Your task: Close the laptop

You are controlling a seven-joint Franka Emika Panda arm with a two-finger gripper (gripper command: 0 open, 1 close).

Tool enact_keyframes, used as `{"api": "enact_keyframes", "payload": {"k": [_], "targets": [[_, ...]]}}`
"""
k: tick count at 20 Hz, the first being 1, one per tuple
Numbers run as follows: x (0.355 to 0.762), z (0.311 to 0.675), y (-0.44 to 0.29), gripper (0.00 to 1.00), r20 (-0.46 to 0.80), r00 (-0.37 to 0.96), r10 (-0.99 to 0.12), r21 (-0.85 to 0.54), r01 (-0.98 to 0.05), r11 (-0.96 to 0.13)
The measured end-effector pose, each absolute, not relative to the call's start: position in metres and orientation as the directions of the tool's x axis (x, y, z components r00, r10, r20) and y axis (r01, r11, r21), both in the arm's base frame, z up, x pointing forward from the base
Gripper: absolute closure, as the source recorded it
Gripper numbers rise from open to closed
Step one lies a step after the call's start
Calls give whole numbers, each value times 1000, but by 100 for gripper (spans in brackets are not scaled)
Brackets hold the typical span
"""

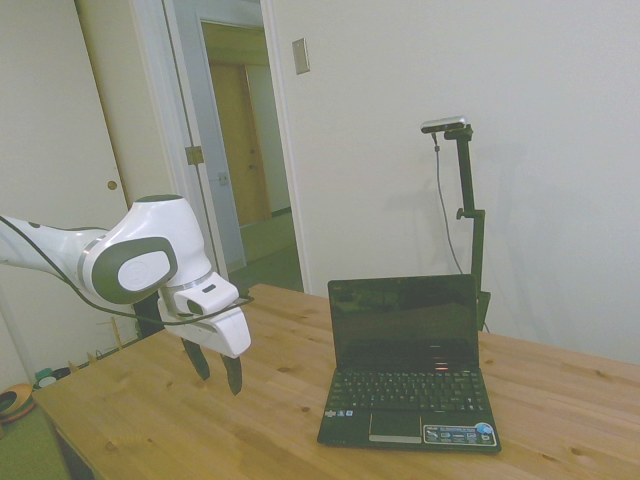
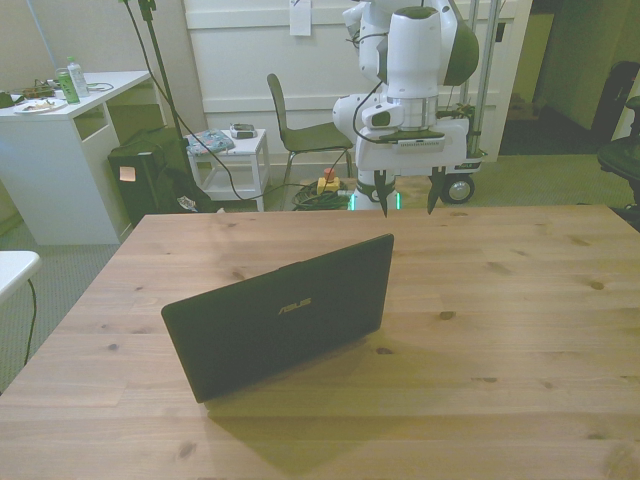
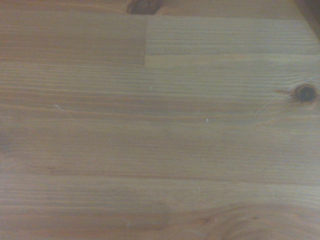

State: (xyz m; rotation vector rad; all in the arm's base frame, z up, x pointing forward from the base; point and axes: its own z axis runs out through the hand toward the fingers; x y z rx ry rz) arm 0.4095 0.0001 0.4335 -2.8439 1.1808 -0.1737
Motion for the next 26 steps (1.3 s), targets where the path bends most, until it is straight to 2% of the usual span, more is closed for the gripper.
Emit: {"api": "enact_keyframes", "payload": {"k": [4, 13, 15, 18, 26], "targets": [[415, 448, -8, 0, 130, 679, -723, -151, -707, -691], [431, 586, -101, 0, 167, 508, -845, -356, -768, -532], [449, 616, -119, 0, 178, 474, -863, -400, -766, -503], [487, 641, -147, 0, 202, 431, -880, -428, -769, -475], [597, 657, -180, 0, 242, 394, -887, -453, -762, -463]]}}
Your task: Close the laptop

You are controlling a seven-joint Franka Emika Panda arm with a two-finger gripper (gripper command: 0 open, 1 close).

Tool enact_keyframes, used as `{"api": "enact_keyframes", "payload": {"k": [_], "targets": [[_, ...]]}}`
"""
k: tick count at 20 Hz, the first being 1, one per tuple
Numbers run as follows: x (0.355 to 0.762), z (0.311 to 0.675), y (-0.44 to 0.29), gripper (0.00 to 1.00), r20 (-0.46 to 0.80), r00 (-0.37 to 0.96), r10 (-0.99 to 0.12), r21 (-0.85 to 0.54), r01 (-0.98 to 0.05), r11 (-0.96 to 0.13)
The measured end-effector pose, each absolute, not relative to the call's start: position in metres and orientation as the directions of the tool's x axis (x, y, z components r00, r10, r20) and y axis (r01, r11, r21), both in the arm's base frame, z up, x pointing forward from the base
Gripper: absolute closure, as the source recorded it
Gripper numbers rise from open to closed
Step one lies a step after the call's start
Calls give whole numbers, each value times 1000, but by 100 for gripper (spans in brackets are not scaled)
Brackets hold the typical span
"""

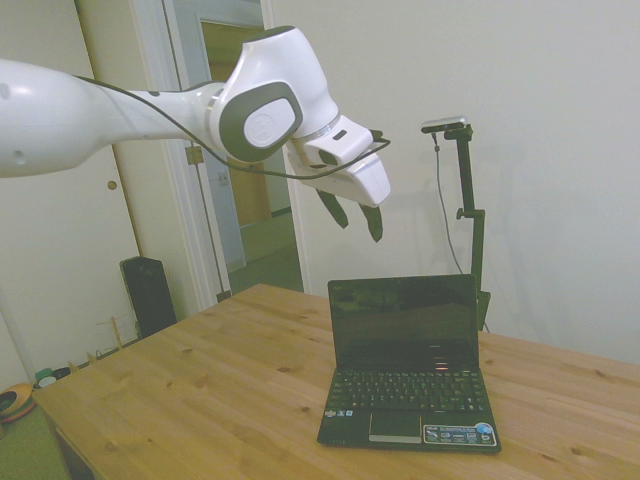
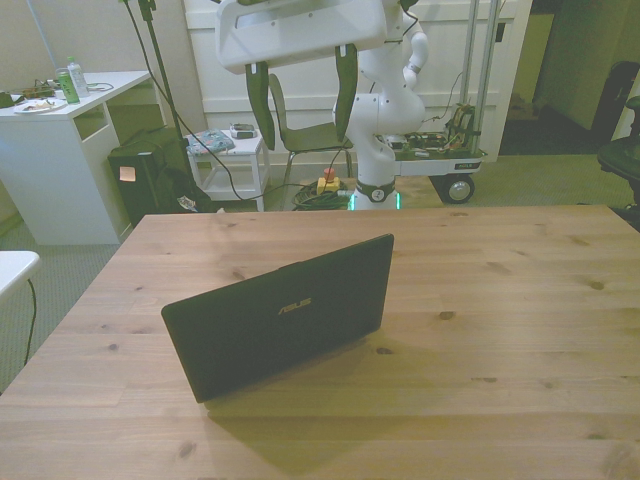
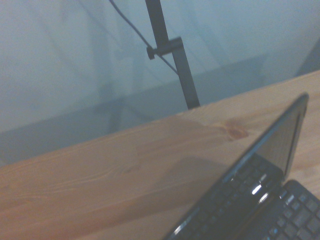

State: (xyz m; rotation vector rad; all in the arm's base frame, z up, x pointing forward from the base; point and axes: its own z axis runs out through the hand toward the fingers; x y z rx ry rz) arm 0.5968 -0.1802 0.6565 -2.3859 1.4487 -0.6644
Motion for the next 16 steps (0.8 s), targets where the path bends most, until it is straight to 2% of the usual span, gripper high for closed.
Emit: {"api": "enact_keyframes", "payload": {"k": [6, 14, 15, 16], "targets": [[662, 649, -149, 0, 245, 500, -831, -383, -737, -557], [701, 614, -143, 0, 219, 756, -617, -137, -602, -787], [704, 610, -147, 100, 219, 781, -585, -106, -577, -810], [707, 607, -151, 100, 222, 803, -553, -73, -551, -831]]}}
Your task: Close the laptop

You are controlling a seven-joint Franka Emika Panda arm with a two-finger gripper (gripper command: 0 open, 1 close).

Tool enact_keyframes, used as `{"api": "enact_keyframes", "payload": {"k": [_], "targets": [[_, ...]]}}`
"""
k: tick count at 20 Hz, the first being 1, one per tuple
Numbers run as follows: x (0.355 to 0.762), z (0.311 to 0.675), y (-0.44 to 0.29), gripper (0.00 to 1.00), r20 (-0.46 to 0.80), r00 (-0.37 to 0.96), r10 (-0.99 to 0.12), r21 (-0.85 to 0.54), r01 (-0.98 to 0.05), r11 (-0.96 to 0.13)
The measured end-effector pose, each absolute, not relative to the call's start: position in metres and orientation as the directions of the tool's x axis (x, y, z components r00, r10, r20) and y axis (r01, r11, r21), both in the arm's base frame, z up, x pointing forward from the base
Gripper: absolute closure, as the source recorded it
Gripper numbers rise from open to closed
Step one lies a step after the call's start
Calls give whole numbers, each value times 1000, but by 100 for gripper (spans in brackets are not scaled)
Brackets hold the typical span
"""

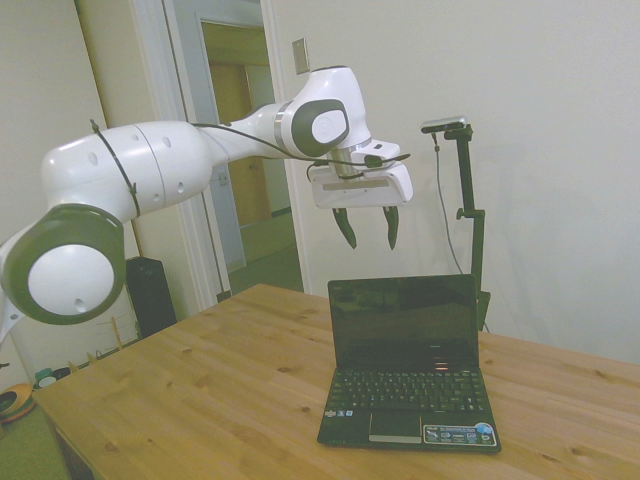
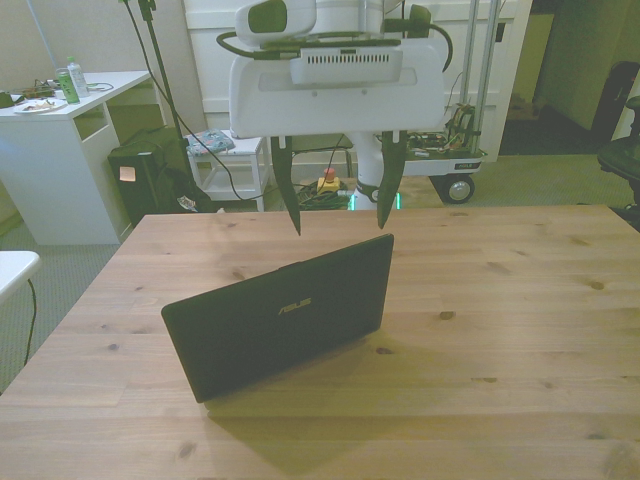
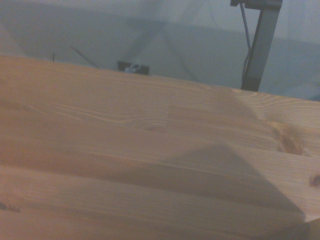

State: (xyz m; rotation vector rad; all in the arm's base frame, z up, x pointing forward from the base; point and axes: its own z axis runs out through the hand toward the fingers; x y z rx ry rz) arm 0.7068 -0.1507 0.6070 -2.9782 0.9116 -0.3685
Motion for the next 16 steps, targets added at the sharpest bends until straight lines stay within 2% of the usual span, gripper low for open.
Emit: {"api": "enact_keyframes", "payload": {"k": [6, 16], "targets": [[723, 587, -169, 100, 230, 865, -445, -12, -455, -890], [727, 567, -180, 100, 195, 881, -431, -10, -438, -899]]}}
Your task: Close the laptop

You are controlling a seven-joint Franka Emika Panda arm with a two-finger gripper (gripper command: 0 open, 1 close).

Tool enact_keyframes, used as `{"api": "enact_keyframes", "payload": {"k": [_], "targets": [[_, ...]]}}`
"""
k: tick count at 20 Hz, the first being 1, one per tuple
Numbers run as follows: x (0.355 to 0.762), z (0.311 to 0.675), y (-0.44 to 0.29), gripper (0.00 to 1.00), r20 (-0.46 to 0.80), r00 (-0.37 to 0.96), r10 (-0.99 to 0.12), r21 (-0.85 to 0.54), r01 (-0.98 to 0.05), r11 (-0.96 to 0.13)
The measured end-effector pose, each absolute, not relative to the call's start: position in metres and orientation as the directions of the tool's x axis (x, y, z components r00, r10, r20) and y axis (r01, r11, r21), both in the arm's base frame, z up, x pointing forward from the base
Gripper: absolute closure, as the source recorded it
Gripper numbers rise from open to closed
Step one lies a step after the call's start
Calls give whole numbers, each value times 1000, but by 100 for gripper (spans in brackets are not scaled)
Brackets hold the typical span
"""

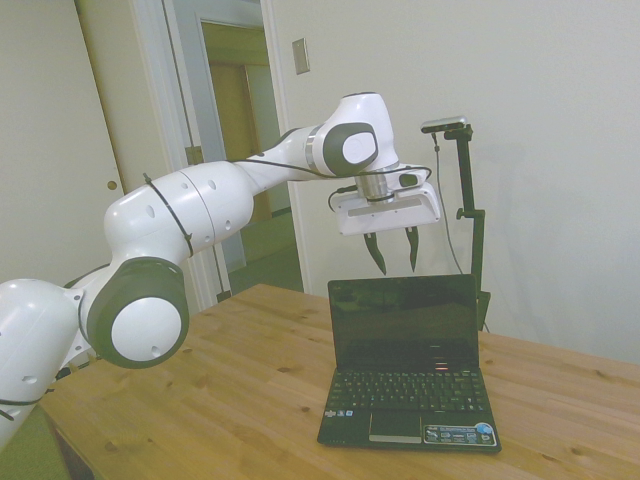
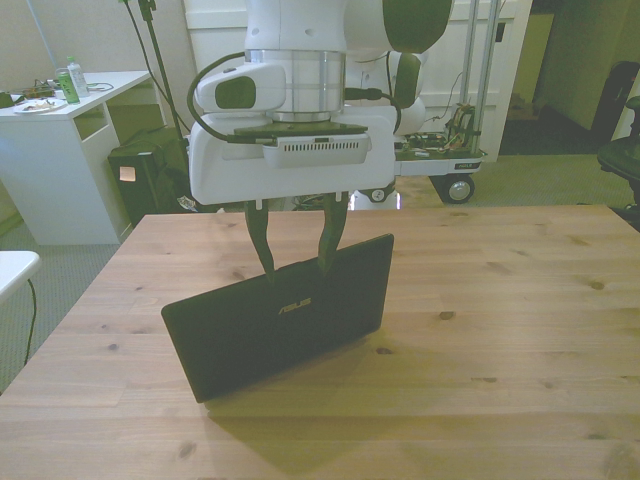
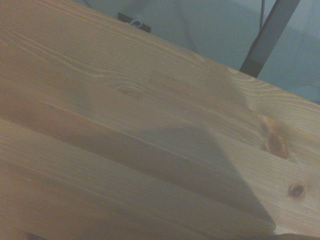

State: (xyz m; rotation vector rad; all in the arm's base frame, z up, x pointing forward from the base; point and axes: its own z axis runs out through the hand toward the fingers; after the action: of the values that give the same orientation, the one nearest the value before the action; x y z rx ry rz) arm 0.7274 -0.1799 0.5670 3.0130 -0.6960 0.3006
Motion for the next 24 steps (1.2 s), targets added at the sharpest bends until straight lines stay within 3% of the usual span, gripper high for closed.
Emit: {"api": "enact_keyframes", "payload": {"k": [24], "targets": [[712, 550, -205, 100, 119, 888, -445, -10, -447, -895]]}}
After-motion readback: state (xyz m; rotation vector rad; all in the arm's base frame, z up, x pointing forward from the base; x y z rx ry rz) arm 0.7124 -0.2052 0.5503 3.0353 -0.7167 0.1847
